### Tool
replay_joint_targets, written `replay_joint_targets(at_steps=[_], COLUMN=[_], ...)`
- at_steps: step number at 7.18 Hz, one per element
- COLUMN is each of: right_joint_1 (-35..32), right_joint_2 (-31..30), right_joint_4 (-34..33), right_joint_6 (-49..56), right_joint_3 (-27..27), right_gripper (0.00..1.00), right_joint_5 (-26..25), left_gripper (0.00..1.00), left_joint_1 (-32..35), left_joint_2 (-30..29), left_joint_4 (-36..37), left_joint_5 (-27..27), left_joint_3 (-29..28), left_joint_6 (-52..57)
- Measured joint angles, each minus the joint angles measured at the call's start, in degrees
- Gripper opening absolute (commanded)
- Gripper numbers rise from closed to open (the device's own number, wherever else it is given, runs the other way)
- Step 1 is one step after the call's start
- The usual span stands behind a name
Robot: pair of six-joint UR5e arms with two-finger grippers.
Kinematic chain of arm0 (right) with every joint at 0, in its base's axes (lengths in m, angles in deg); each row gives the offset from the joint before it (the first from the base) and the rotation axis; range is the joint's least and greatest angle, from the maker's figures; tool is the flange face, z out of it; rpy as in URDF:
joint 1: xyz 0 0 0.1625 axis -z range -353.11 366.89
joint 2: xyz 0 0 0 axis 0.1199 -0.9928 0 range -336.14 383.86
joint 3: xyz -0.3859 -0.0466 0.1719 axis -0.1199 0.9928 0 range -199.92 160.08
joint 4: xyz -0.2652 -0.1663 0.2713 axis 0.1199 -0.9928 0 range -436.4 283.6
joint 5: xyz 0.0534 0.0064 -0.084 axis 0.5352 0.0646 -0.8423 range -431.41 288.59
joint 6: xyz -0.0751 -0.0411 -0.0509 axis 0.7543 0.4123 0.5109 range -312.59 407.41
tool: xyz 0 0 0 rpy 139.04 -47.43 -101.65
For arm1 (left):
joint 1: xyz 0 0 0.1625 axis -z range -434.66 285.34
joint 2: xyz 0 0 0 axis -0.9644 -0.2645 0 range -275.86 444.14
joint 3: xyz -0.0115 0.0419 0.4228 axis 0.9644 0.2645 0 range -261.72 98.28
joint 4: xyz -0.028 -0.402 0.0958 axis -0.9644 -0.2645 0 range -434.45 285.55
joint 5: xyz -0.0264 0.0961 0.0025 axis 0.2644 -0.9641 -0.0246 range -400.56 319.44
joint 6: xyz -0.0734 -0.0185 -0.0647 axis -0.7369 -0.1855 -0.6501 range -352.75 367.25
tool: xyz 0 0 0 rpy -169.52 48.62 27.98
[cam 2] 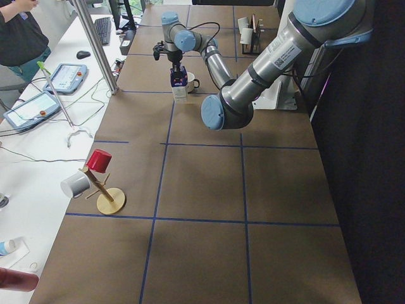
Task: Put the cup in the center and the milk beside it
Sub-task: 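Carry the milk carton with the left gripper beside the mug, then lower the carton next to the mug and open the left gripper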
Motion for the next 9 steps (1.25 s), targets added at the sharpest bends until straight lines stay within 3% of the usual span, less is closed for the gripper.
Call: replay_joint_targets(at_steps=[3,4,5,7,8,9], right_joint_1=[0.00,0.00,0.00,0.00,0.00,0.00], right_joint_2=[-0.28,-0.31,-0.31,-0.31,-0.31,-0.31], right_joint_4=[0.05,0.03,0.05,0.07,0.07,0.07], right_joint_6=[0.00,0.00,0.00,0.00,0.00,0.00], right_joint_3=[-0.06,-0.06,-0.05,-0.12,-0.20,-0.25], right_gripper=[1.00,1.00,1.00,1.00,1.00,1.00], right_joint_5=[0.29,0.30,0.30,0.30,0.30,0.30], left_gripper=[0.41,0.47,0.67,0.91,0.99,0.99], left_joint_1=[-5.23,-5.74,-6.00,-6.12,-6.15,-6.14], left_joint_2=[-3.07,-2.97,-2.88,-2.67,-2.29,-1.79], left_joint_4=[-0.44,-0.52,-0.58,-0.65,-0.99,-1.65], left_joint_5=[-4.24,-4.44,-4.51,-4.54,-4.54,-4.55], left_joint_3=[-4.11,-4.31,-4.37,-4.41,-4.40,-4.29], left_joint_6=[-2.33,-2.27,-2.14,-2.02,-2.00,-2.00])
